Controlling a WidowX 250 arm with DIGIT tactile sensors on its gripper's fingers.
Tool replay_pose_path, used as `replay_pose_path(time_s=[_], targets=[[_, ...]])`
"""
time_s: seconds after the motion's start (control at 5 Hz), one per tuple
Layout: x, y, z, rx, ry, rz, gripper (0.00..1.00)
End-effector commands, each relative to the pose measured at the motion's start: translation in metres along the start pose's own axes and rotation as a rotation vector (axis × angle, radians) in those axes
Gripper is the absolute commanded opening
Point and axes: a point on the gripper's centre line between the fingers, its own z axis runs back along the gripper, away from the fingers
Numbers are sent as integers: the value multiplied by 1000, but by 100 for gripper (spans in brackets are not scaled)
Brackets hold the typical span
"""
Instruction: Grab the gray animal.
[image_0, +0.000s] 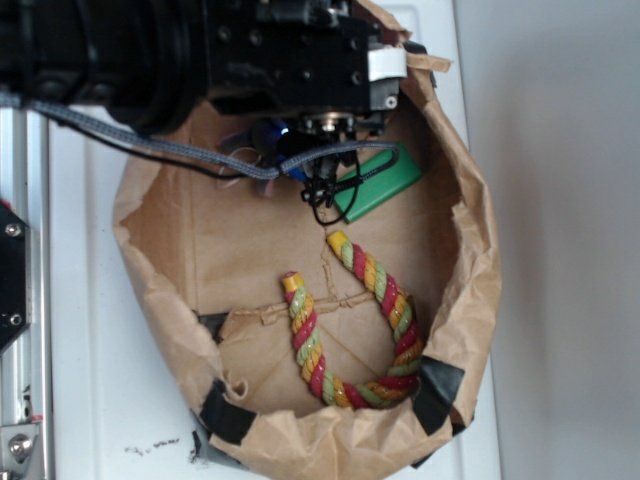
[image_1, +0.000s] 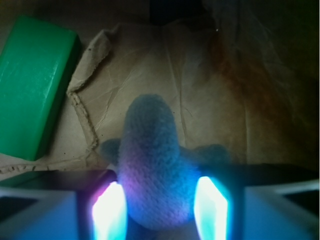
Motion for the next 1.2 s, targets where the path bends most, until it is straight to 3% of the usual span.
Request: replay_pose_path(time_s=[0.0,0.4,0.6,0.8,1.0], targets=[[17,10,15,1,-66,57,0],[18,11,20,-12,-58,49,0],[9,20,46,-62,-60,61,0],[-4,15,92,-148,-13,57,0],[-3,7,111,-163,34,51,0]])
